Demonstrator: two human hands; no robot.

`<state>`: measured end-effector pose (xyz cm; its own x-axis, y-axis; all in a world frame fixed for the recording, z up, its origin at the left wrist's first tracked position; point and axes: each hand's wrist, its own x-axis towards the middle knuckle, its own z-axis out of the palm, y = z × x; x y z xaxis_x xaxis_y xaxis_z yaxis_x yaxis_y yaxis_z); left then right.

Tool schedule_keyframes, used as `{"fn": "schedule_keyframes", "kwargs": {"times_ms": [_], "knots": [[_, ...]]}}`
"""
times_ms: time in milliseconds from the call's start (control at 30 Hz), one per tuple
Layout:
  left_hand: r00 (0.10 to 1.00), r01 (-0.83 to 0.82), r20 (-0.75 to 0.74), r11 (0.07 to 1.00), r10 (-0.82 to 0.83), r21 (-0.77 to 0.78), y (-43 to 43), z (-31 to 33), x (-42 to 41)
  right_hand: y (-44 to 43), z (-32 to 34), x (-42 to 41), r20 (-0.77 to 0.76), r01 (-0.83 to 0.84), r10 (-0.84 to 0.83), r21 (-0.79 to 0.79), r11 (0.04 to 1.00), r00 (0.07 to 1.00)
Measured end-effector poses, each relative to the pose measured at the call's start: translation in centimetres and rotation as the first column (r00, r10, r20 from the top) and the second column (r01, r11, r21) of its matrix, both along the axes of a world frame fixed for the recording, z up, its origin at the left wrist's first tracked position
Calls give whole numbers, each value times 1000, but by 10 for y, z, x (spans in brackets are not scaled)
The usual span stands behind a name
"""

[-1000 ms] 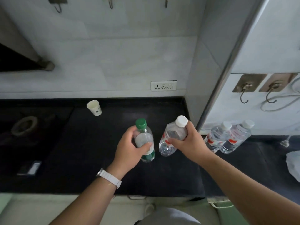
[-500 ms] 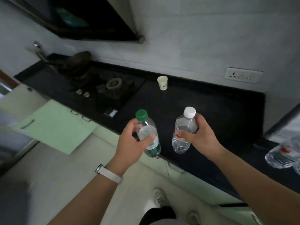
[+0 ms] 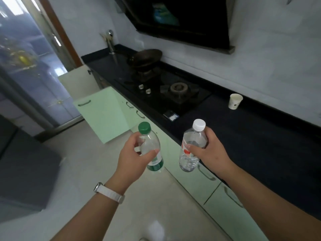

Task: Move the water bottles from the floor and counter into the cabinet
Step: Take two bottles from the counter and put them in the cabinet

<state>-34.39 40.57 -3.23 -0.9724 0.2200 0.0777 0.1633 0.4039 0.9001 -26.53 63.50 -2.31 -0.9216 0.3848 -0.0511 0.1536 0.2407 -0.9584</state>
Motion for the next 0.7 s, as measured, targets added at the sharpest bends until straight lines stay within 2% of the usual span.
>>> {"fn": "schedule_keyframes", "kwargs": {"times_ms": [333,700], "knots": [[995,-102,14,989,101,110,-162,-1,-80,-158,4,-114,-35,-100,101,37,994,994],[947,-321,49,942,318,98,-289,-16,-135,-276,2,-214,-20,-293,294,51,955,956]]}}
